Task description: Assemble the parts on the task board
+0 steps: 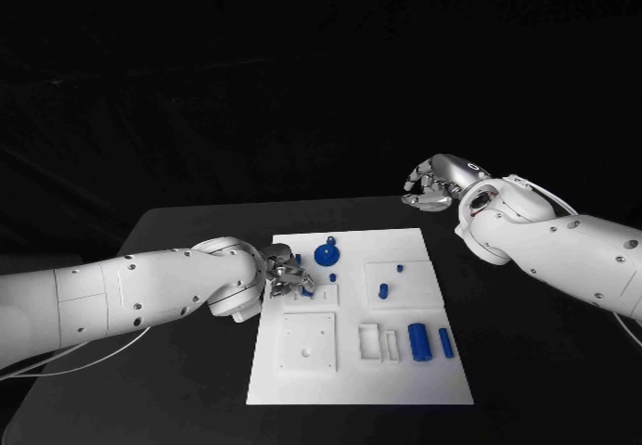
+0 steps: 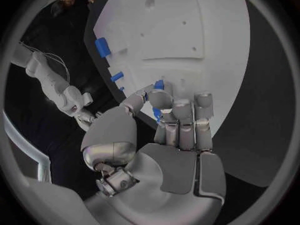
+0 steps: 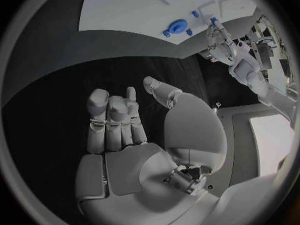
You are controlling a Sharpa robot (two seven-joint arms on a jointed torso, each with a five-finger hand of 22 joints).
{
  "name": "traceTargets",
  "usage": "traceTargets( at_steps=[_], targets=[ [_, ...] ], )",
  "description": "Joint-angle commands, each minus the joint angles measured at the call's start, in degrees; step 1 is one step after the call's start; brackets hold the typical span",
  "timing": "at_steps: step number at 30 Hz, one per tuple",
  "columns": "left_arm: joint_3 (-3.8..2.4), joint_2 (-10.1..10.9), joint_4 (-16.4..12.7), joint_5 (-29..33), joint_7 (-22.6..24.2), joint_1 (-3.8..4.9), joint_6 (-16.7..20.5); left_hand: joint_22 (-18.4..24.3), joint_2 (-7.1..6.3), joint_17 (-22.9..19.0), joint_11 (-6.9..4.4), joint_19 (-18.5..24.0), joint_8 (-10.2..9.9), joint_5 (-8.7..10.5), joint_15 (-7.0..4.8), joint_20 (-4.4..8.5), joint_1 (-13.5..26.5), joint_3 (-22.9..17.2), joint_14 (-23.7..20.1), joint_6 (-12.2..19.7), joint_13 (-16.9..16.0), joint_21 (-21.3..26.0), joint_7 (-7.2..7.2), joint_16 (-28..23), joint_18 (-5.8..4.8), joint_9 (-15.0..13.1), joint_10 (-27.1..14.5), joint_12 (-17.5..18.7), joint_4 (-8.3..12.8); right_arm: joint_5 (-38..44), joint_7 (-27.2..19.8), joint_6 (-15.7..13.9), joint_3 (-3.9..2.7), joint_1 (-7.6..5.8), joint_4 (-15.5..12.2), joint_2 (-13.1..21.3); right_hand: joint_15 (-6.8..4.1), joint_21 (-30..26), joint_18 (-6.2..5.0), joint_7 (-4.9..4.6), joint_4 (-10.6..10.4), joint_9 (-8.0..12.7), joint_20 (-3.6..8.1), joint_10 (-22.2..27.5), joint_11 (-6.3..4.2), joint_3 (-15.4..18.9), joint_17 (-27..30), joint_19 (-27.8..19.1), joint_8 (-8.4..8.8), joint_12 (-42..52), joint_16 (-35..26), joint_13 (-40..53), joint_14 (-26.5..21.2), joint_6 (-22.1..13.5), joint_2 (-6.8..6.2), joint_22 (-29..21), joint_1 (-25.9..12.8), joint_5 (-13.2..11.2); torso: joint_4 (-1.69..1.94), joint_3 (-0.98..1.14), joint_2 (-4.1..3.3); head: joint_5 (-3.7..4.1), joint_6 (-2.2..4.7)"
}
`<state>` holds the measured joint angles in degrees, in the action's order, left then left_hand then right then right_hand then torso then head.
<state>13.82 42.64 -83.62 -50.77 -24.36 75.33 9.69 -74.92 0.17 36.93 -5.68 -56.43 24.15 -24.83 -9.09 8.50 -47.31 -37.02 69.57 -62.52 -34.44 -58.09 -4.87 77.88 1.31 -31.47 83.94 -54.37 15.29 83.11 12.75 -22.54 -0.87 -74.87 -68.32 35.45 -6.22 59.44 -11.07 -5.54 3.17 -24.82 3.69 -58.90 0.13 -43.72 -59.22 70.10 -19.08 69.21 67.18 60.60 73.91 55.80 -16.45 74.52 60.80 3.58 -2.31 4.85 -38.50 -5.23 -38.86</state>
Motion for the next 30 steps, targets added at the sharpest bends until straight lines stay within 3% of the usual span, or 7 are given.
traceTargets(
  at_steps=[1, 30],
  targets=[
    [-0.03, -0.33, 0.24, -1.13, 0.04, -0.31, 0.89, -0.55, 0.51, 0.06, -2.19, -0.21, -0.16, -0.16, -3.26, 7.52, -0.11, -0.16, 2.03, -8.71, -0.05, -0.29, 6.7, 0.32, 1.14, -27.79, -2.03, -0.5, -0.35, -0.05, -0.57, 0.39, -0.04, -0.07, 0.06, -0.09, 0.03, -0.32, -3.93, -0.86, 0.16, 0.07, 0.12, 0.42, -0.11, 0.15, 0.09, -0.42, 0.24, -0.3, -0.2, -0.1, -0.46, 0.26, -0.4, -0.05, 0.06, 0.39, 0.03, 0.0, -0.02, 0.06, -0.16],
    [-0.04, -1.08, 0.61, -1.9, 0.2, -0.77, 0.11, -0.54, 0.41, -0.03, -2.21, -0.2, -0.59, 0.05, -3.51, 7.51, -0.01, -0.18, 1.99, -8.93, 0.0, -0.86, 6.73, 0.82, 1.33, -28.42, -2.2, -1.42, -0.42, -0.1, -0.31, 1.06, -0.04, -0.08, 0.04, -0.26, 0.04, -0.43, -3.93, -0.89, 0.02, 0.09, 0.1, 0.47, -0.09, 0.29, 0.08, -0.43, 0.29, -0.35, -0.27, -0.2, -0.5, 0.23, -0.39, -0.04, -0.13, 0.75, 0.09, -0.04, 0.05, 0.46, -0.26]
  ],
)
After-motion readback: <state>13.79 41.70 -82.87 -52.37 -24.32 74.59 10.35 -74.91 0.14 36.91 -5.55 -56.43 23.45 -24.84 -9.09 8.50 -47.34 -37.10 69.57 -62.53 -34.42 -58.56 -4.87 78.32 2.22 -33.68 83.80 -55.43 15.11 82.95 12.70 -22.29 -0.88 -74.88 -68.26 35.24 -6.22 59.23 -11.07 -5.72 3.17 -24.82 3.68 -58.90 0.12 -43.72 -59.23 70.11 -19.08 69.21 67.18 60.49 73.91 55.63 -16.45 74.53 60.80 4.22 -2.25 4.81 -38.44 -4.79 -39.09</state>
